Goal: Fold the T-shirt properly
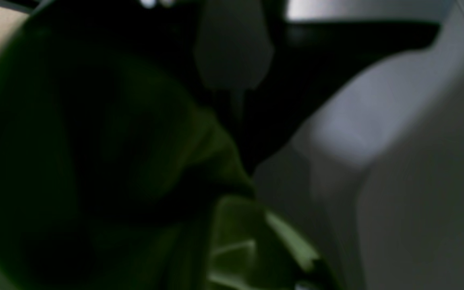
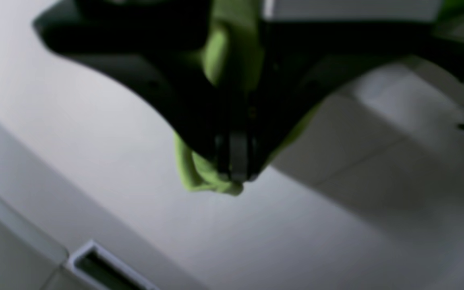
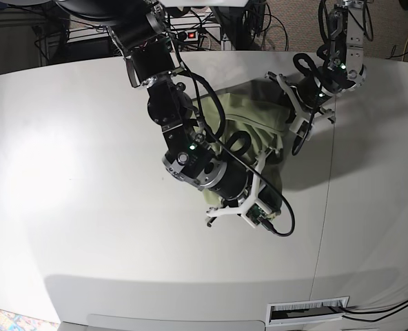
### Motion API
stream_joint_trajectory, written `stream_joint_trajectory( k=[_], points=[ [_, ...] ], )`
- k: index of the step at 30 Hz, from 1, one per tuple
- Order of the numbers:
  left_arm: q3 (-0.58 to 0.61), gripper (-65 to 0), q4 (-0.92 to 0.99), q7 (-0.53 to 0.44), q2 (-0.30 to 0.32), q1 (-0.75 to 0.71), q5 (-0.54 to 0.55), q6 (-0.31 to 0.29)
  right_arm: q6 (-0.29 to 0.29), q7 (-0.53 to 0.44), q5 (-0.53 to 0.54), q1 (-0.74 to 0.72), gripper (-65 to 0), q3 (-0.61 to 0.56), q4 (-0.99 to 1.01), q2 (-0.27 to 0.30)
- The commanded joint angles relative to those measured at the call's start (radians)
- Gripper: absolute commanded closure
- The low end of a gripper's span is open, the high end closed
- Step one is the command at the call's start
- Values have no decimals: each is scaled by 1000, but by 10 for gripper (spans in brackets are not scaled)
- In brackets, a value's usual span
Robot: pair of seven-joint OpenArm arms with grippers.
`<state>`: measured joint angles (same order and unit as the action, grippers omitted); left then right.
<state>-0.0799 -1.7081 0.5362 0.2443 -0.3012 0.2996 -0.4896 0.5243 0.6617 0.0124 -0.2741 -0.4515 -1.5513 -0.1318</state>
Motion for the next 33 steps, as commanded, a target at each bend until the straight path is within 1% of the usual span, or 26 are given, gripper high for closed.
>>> stream_joint_trajectory(
  k=[1, 3, 4, 5, 6, 7, 10, 13, 16, 19, 22, 23, 27, 29, 31, 33],
  points=[
    [-2, -50, -7, 23, 5, -3, -12, 0, -1, -30, 18, -25, 0, -2, -10, -10],
    [-2, -50, -7, 23, 5, -4, -12, -1, -1, -24, 21, -25, 0, -15, -9, -9],
    [-2, -50, -7, 23, 5, -4, -12, 0, -1, -27, 21, -26, -23, -23, -9, -10],
    [-2, -50, -7, 23, 5, -4, -12, 0, -1, -31, 30, -26, -65, -31, -11, -10],
    [-2, -50, -7, 23, 5, -4, -12, -1, -1, -34, 49, -26, -99, -40, -14, -10],
    [-2, -50, -7, 23, 5, -4, -12, 0, 0, -34, 78, -28, -117, -51, -18, -10],
    [-2, -50, -7, 24, 5, -4, -22, 0, 0, -31, 150, -42, -117, -100, -22, -10],
    [-2, -50, -7, 24, 5, -3, -47, 0, -1, -19, 153, -56, -117, -146, -30, -10],
    [-2, -50, -8, 24, 6, -1, -71, 0, -1, 7, 153, -55, -117, -167, -68, -10],
    [-3, -50, -16, 24, 9, -1, -141, 0, -2, 63, 153, -55, -117, -160, -132, -10],
    [-4, -50, -49, 32, 8, -1, -237, 3, -3, 107, 152, -55, -117, -145, -175, -10],
    [-4, -50, -65, 40, 8, -1, -266, 14, -3, 120, 152, -55, -117, -140, -177, -9],
    [-4, -50, -147, 96, 9, -1, -412, 137, -3, 175, 152, -53, -117, -127, -177, -1],
    [-4, -50, -182, 123, 11, -1, -482, 186, -4, 192, 152, -53, -116, -122, -177, 3],
    [-4, -50, -207, 145, 23, -3, -499, 228, -4, 203, 151, -53, -116, -122, -185, 13],
    [-4, -50, -233, 165, 34, -5, -506, 290, -5, 228, 140, -53, -104, -122, -206, 24]
  ],
)
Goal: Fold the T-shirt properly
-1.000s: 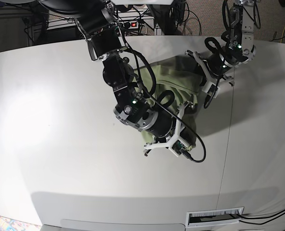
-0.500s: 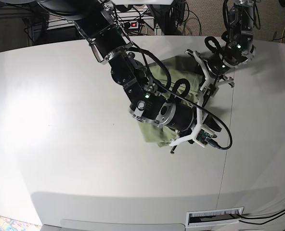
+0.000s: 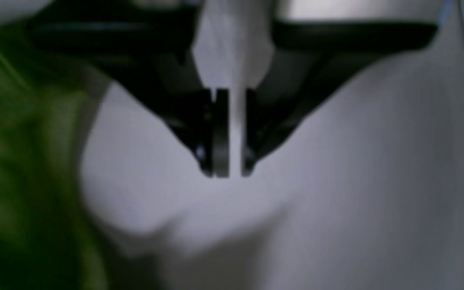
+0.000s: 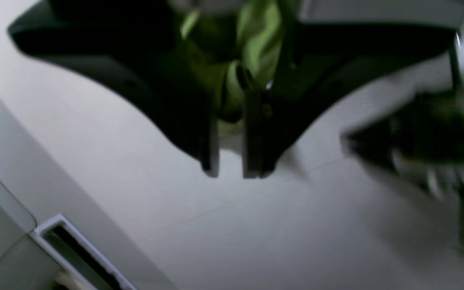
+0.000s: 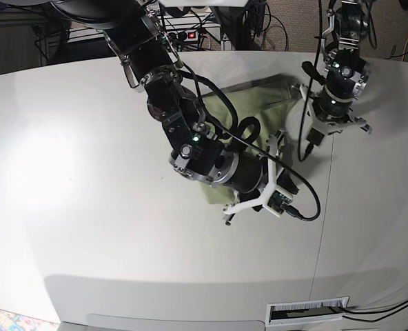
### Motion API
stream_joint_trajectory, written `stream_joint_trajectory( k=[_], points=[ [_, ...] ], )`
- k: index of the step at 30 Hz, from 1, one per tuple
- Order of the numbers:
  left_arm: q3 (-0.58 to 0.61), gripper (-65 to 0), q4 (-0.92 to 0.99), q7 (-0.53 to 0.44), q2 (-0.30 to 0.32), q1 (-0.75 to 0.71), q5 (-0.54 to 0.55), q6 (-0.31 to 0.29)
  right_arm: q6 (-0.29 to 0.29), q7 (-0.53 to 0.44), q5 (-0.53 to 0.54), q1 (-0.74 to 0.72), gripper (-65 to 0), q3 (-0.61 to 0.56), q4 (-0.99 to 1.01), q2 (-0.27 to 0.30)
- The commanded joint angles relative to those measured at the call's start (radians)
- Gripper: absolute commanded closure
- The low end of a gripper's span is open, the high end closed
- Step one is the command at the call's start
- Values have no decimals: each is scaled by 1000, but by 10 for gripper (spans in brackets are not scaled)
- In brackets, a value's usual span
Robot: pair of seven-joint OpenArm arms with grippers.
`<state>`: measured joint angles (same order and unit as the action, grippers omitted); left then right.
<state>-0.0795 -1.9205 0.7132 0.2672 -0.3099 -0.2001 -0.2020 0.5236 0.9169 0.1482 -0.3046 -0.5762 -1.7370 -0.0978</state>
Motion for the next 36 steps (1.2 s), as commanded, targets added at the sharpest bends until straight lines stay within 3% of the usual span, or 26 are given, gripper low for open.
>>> stream_joint_trajectory(
  k=[1, 4, 10, 12, 16, 21, 24, 36],
  points=[
    [-4, -50, -40, -3, 15, 1, -7, 36, -5, -22, -11, -22, -87, 2, -35, -4],
    [-4, -50, -136, 1, 16, -24, 12, 72, -5, -18, -62, -23, -42, 14, -56, 1],
    [-4, -50, -344, -11, 15, -148, 245, 72, -28, -15, -70, -23, -38, 154, -55, 1],
    [-4, -50, -393, -37, 15, -192, 326, 71, -26, -7, -71, -23, 0, 216, -55, 1],
    [-3, -50, -433, -95, 15, -245, 442, 67, -24, -18, -71, -23, 0, 279, -53, 20],
    [-1, 0, -431, -97, -16, -272, 579, -44, -23, -132, -153, -31, 0, 267, 63, 75],
    [-1, 0, -394, -101, -52, -278, 631, -97, -23, -189, -176, -59, 0, 248, 182, 79],
    [-1, 0, -196, -121, -145, -274, 784, -267, -23, -227, -201, -130, 0, 176, 359, 79]
  ],
)
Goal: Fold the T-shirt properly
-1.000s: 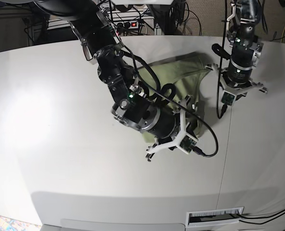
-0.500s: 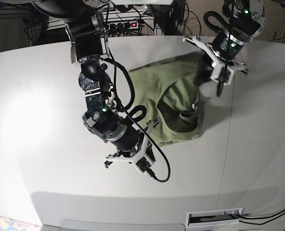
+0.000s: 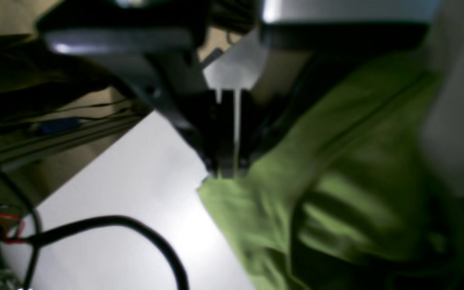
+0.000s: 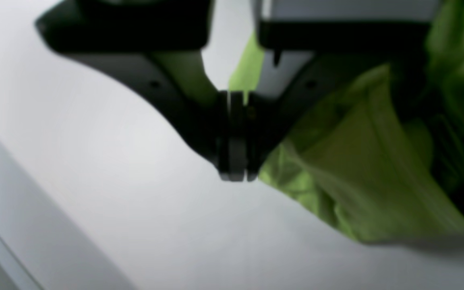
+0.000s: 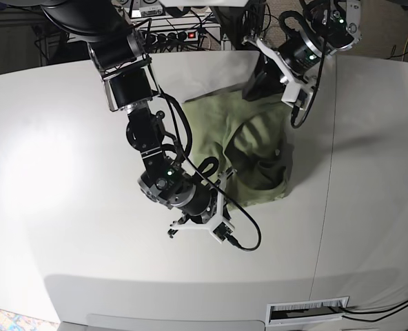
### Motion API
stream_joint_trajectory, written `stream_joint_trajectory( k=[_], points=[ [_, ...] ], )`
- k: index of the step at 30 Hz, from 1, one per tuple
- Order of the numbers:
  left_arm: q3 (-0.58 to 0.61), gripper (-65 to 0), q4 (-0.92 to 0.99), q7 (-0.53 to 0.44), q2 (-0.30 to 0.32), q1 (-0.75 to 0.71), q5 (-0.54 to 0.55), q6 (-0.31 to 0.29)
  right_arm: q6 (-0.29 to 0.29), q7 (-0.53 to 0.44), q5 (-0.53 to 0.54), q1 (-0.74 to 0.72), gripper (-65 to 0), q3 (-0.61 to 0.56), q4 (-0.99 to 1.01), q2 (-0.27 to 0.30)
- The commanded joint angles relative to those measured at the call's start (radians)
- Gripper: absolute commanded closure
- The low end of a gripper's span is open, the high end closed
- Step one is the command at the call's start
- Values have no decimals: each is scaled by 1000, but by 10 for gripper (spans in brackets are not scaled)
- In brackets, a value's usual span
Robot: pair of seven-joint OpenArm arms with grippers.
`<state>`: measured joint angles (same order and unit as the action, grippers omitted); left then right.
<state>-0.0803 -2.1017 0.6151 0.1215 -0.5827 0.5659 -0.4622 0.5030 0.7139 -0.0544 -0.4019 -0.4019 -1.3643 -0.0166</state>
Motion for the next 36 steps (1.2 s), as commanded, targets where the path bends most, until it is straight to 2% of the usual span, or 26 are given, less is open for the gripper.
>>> stream_joint_trajectory(
  k=[1, 5, 13, 15, 19, 25, 29, 33, 36],
  points=[
    [0, 0, -3, -35, -5, -1, 10, -10, -2, -12, 0, -32, 0, 2, -11, -3],
    [0, 0, 64, -88, -8, 13, -37, -11, -2, 42, 1, -31, 0, 2, -8, -3],
    [0, 0, 266, -93, -8, 108, -58, -15, 41, 182, 17, -20, 0, 2, -8, -3],
    [0, 0, 297, -93, -7, 142, -107, -37, 43, 203, 20, -8, 0, 2, -8, -3],
    [-2, 0, 330, -93, 0, 208, -224, -31, 43, 254, 20, 17, 0, 2, -9, -3],
    [-2, 0, 385, -105, 97, 279, -260, -24, 43, 365, 35, 24, 0, 2, -27, 2],
    [-1, 0, 431, -159, 181, 313, -283, 53, 43, 423, 123, 50, 0, 2, -135, 41],
    [-2, 0, 511, -182, 242, 370, -282, 50, 43, 473, 246, 77, 0, 2, -228, 99],
    [-1, 0, 589, -206, 264, 428, -275, 50, 44, 499, 314, 113, 0, 2, -232, 111]
  ],
)
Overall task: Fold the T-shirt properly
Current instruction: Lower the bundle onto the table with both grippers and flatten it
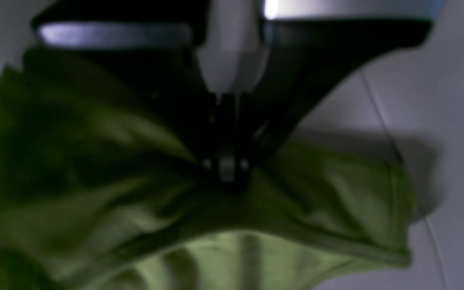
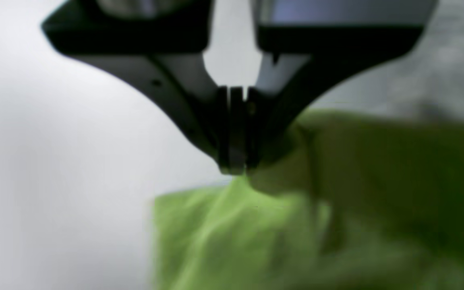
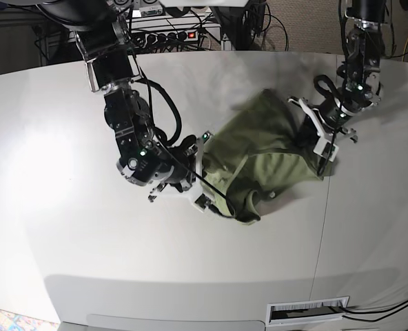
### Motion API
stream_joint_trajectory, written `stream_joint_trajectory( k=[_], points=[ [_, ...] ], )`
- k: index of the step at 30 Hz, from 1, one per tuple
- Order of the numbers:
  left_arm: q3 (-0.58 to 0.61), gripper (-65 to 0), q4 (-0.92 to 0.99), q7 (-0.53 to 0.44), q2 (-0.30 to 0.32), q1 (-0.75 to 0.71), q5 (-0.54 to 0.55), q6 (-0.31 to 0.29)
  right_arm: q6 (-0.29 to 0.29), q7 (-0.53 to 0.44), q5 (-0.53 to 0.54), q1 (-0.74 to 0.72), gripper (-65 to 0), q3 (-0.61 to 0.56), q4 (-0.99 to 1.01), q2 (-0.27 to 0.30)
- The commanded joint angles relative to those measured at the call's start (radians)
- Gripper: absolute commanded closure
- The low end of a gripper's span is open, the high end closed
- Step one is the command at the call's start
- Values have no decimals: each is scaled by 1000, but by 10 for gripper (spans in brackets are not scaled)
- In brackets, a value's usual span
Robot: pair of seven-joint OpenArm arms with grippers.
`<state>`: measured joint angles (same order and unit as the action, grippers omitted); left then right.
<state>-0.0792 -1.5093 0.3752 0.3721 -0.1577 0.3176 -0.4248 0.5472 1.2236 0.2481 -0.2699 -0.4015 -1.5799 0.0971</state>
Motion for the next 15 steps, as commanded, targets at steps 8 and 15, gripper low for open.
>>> stream_joint_trajectory(
  k=[8, 15],
  points=[
    [-2, 0, 209, -3, 13, 208, -27, -44, 3, -6, 29, 89, 0, 1, -96, -3],
    [-2, 0, 346, -35, 13, 352, -28, -48, 4, -24, 104, 137, 0, 1, -156, -3]
  ],
)
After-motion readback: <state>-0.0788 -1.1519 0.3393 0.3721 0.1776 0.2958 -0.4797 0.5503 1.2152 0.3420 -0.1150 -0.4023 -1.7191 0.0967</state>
